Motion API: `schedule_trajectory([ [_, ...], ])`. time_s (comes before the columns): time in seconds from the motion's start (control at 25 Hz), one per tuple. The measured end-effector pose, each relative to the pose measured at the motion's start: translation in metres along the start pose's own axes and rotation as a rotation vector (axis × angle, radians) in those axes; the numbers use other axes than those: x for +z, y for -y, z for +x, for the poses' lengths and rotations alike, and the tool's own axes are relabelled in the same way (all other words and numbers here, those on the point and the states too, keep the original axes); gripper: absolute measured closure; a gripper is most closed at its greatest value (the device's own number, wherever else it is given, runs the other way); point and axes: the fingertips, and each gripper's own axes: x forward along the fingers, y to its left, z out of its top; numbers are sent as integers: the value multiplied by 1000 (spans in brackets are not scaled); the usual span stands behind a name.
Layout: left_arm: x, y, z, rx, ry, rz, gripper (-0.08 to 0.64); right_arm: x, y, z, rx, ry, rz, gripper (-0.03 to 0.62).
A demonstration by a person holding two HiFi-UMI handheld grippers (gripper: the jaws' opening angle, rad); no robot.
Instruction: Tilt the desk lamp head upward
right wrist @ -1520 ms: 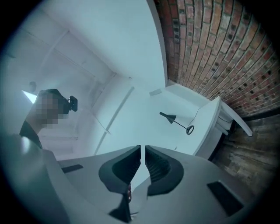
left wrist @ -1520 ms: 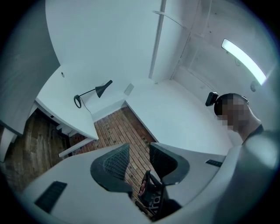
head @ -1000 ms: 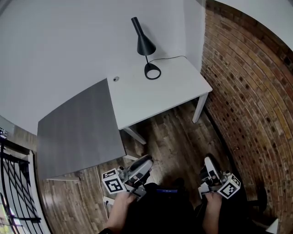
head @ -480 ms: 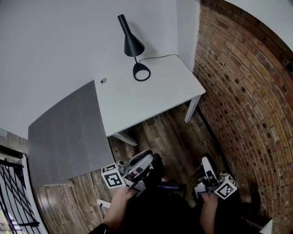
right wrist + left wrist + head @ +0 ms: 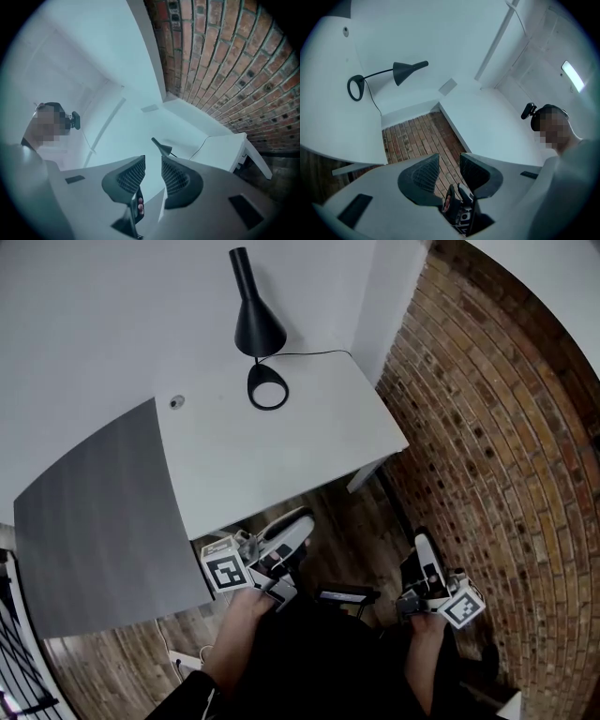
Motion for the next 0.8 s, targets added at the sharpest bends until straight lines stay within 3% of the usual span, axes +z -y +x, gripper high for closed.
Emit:
schedule_trajectory([
  [0.36,56,-54,-16,46,69,-57,422,-18,16,83,-15,-107,1,500],
  [0.52,77,-64,-23,72,112,-40,422,-23,26,108,-7,-154,22,500],
  [0.8,106,-85,-34,179,196,15,422,-22,50,166,85,-229,73,500],
])
